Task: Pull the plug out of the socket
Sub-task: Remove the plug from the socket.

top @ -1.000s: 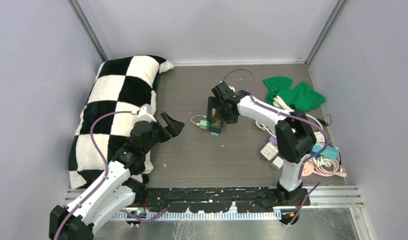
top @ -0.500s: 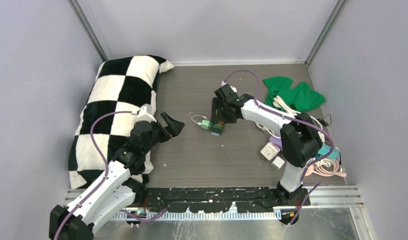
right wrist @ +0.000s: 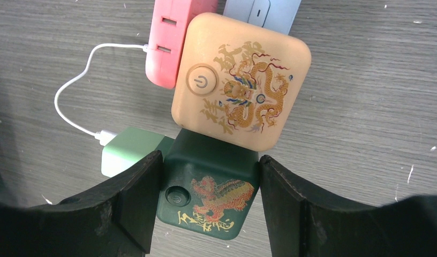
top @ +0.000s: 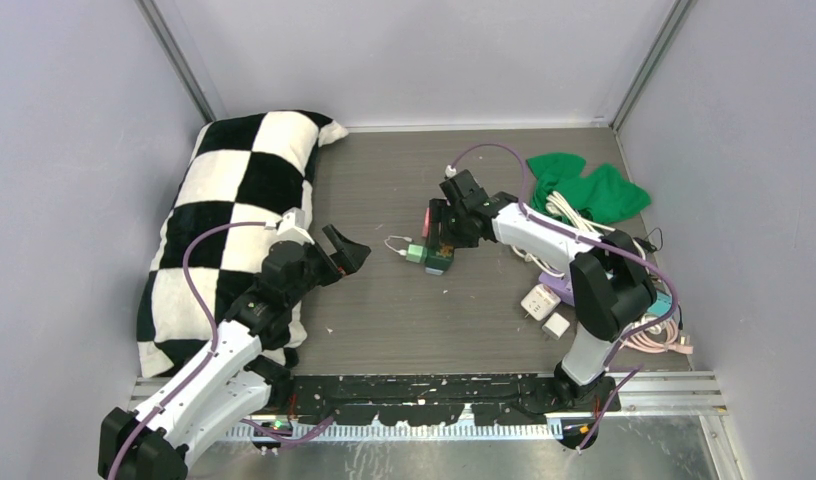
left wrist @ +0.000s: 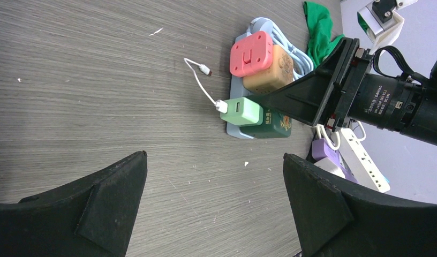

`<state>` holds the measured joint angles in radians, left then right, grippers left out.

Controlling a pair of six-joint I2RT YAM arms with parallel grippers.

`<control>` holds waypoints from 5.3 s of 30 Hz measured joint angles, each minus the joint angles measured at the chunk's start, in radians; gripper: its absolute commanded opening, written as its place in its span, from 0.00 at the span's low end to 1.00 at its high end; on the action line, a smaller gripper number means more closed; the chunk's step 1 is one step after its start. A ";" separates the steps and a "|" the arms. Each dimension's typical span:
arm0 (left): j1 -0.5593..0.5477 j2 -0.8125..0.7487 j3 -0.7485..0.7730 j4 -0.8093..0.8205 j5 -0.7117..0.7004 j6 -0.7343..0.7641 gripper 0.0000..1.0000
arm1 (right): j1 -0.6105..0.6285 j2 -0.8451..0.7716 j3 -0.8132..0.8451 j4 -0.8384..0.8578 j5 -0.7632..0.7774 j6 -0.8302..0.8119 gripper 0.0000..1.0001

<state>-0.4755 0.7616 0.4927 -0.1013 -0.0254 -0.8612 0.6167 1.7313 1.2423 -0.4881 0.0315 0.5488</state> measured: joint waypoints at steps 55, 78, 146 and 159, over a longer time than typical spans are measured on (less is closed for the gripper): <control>-0.008 0.552 0.001 0.640 0.594 0.489 1.00 | -0.134 -0.102 -0.080 -0.280 -0.510 -0.913 0.76; -0.073 0.695 0.063 0.634 0.725 0.794 0.84 | -0.246 -0.151 -0.008 -0.418 -0.684 -0.991 0.86; -0.362 0.743 0.084 0.540 0.296 0.904 0.54 | -0.274 -0.156 -0.010 -0.409 -0.749 -0.956 0.86; -0.413 0.768 0.041 0.654 0.156 0.765 0.46 | -0.274 -0.156 -0.058 -0.225 -0.723 -0.721 0.86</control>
<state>-0.8886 1.5299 0.5335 0.5529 0.1307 -0.0959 0.3431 1.5753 1.1843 -0.7136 -0.6914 -0.1722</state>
